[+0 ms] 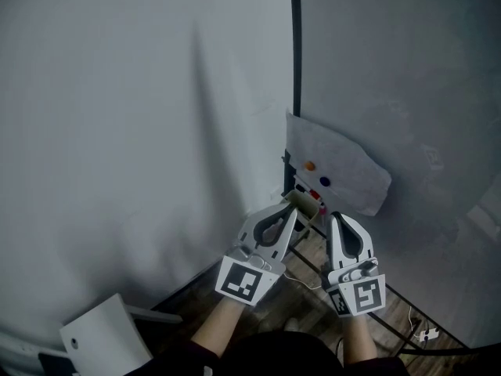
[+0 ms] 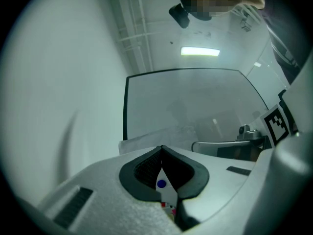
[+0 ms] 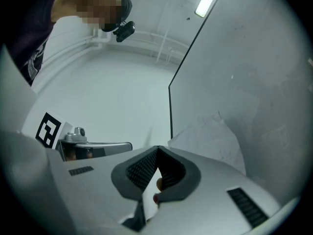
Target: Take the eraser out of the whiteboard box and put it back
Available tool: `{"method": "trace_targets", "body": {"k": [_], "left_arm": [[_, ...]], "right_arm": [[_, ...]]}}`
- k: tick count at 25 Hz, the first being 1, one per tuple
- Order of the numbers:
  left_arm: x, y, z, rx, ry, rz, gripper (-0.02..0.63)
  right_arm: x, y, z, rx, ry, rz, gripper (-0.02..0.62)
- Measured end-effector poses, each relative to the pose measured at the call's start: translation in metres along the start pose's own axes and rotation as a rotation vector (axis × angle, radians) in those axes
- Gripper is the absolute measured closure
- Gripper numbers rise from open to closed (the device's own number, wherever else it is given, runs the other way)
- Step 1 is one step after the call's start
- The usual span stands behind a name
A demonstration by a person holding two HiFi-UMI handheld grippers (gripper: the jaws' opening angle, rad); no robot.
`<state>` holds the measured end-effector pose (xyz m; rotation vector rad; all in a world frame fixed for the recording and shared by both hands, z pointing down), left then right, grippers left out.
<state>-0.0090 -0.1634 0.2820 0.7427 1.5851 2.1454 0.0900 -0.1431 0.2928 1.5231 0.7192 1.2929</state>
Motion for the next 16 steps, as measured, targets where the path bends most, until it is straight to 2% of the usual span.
{"method": "trace_targets", "body": {"k": [16], "left_arm": [[0.0016, 0.005, -0.0056, 0.012, -0.008, -0.01, 0.601]], "right_arm": [[-0.0019, 0.0023, -0.0001, -0.004, 0.009, -0.008, 0.594]]}}
Point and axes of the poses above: the fingertips, and each gripper's own axes: x backward along the fingers, z to its right, y out of its underside, the point moved 2 cm from there along x, backward along the fingers, and after that the axes turned 7 degrees about y, right-handed, at the moved point
